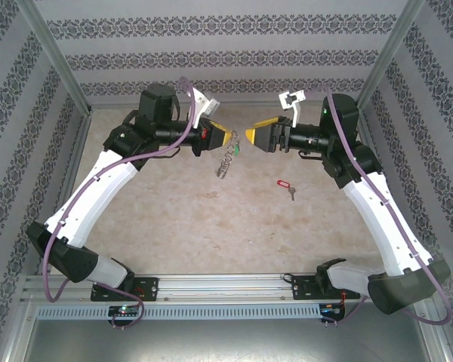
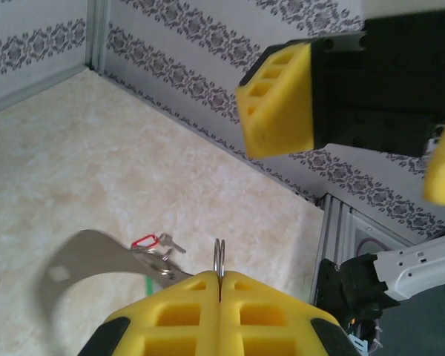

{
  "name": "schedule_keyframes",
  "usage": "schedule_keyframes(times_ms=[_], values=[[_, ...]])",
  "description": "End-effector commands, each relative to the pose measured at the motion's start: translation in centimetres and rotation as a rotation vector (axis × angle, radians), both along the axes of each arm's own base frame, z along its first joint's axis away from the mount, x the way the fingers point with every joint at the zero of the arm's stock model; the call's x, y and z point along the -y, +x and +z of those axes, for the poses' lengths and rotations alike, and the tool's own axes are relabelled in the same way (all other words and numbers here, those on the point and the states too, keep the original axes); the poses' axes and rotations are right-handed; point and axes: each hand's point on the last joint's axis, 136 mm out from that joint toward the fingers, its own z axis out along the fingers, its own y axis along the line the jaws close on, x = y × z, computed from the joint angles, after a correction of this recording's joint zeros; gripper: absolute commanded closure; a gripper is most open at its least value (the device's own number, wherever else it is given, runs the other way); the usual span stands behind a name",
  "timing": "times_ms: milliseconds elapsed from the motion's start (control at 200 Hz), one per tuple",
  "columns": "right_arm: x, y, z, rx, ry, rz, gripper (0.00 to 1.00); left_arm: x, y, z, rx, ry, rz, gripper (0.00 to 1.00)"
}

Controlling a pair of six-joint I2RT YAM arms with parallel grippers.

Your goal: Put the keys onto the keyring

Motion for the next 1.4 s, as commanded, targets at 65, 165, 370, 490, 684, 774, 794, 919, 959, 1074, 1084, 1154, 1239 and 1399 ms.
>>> schedule_keyframes(times_ms=[65,165,370,490,684,774,794,919,959,1074,1084,1154,1239,1399], values=[[-0.8,-1.2,1.3,0.053,-0.004,0.070,0.35,-0.1,-1.3,3.5,0.058,-0.066,-0.089,1.00],[-1.1,-1.9,1.6,0.066,-0.011,0.109,0.41,-0.1,-2.0,4.4,0.049,-0.094,-0.132,1.00],[-1.7,-2.9,2.4,0.096,-0.007,0.171,0.50,-0.3,-2.6,4.5,0.045,-0.096,-0.166,1.00],[-2.1,-3.0,2.2,0.111,-0.023,0.185,0.51,-0.3,-2.8,4.5,0.050,-0.096,-0.175,1.00],[-2.6,-3.0,1.2,0.148,-0.066,0.198,0.58,-0.4,-3.3,4.5,0.069,-0.093,-0.194,1.00],[-2.5,-2.9,0.9,0.176,-0.081,0.196,0.59,-0.4,-3.7,4.2,0.072,-0.088,-0.210,1.00],[-2.5,-2.9,0.9,0.183,-0.082,0.197,0.59,-0.5,-3.7,4.2,0.075,-0.086,-0.211,1.00],[-2.6,-3.1,1.1,0.205,-0.081,0.209,0.59,-0.7,-4.2,4.1,0.099,-0.077,-0.216,1.00],[-2.7,-3.2,1.1,0.209,-0.076,0.220,0.58,-0.8,-4.2,4.0,0.103,-0.075,-0.216,1.00],[-3.1,-3.7,1.6,0.219,-0.056,0.257,0.58,-0.8,-4.3,3.8,0.107,-0.072,-0.220,1.00],[-3.1,-3.7,1.6,0.219,-0.055,0.261,0.58,-0.8,-4.3,3.8,0.106,-0.072,-0.220,1.00],[-3.4,-3.9,1.7,0.218,-0.052,0.284,0.59,-0.8,-4.4,3.8,0.104,-0.077,-0.224,1.00],[-3.6,-4.1,1.5,0.221,-0.061,0.296,0.61,-0.7,-4.4,4.0,0.104,-0.086,-0.230,1.00],[-3.9,-4.1,1.6,0.230,-0.060,0.306,0.65,-0.6,-4.5,4.0,0.098,-0.091,-0.240,1.00]])
